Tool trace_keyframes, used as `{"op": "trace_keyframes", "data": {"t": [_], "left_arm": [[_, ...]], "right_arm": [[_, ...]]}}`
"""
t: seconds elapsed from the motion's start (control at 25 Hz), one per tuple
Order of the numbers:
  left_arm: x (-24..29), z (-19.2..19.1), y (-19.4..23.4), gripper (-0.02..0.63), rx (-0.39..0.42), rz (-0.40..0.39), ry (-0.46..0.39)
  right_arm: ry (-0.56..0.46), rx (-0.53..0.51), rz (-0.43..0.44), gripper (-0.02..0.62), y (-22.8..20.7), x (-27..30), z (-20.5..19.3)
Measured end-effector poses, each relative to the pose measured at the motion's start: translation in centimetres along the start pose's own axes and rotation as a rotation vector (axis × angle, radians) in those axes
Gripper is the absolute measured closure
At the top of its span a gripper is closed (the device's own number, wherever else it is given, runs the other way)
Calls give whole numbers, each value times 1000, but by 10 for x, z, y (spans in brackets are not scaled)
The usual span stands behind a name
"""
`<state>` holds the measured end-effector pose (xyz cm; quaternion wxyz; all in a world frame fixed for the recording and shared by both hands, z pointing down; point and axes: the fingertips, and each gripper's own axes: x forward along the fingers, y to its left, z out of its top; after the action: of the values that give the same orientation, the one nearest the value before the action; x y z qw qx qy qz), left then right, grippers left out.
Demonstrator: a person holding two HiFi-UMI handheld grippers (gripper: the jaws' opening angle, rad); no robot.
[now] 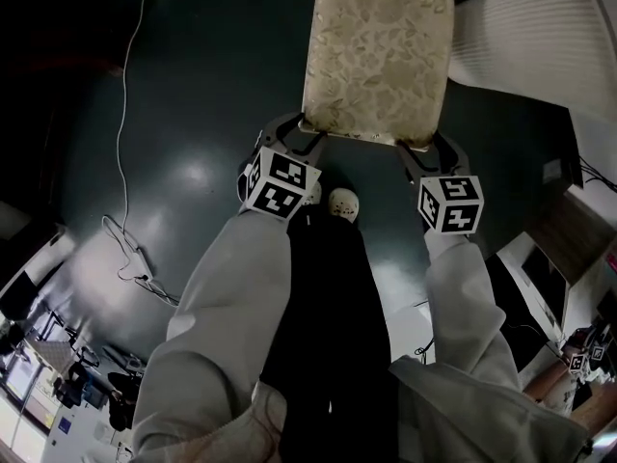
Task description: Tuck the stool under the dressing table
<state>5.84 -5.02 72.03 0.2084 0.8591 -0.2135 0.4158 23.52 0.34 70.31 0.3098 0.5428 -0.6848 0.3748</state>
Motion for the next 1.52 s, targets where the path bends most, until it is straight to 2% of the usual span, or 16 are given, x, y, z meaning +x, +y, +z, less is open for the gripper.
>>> {"op": "trace_keyframes", "data": {"t": [0.16, 0.36, 0.52, 0.92, 1.12, 1.32, 1.52], "left_arm": [[2, 6, 14, 408, 14, 19, 14], [6, 16, 31, 408, 55, 4, 15], [11, 33, 57, 408, 62, 11, 12], [28, 64, 110, 408, 128, -28, 27], [32, 73, 123, 408, 149, -49, 45], [40, 89, 127, 410, 144, -36, 31], [39, 101, 139, 410, 178, -60, 18]], "right_arm": [[7, 19, -13, 230, 4, 7, 8], [4, 46, -28, 230, 5, 14, 19], [4, 73, -51, 230, 5, 27, 41], [16, 140, -90, 229, 3, 56, 80], [6, 163, -109, 229, 4, 63, 91], [-25, 181, -126, 229, -7, 65, 99], [-47, 194, -147, 227, -5, 68, 112]]}}
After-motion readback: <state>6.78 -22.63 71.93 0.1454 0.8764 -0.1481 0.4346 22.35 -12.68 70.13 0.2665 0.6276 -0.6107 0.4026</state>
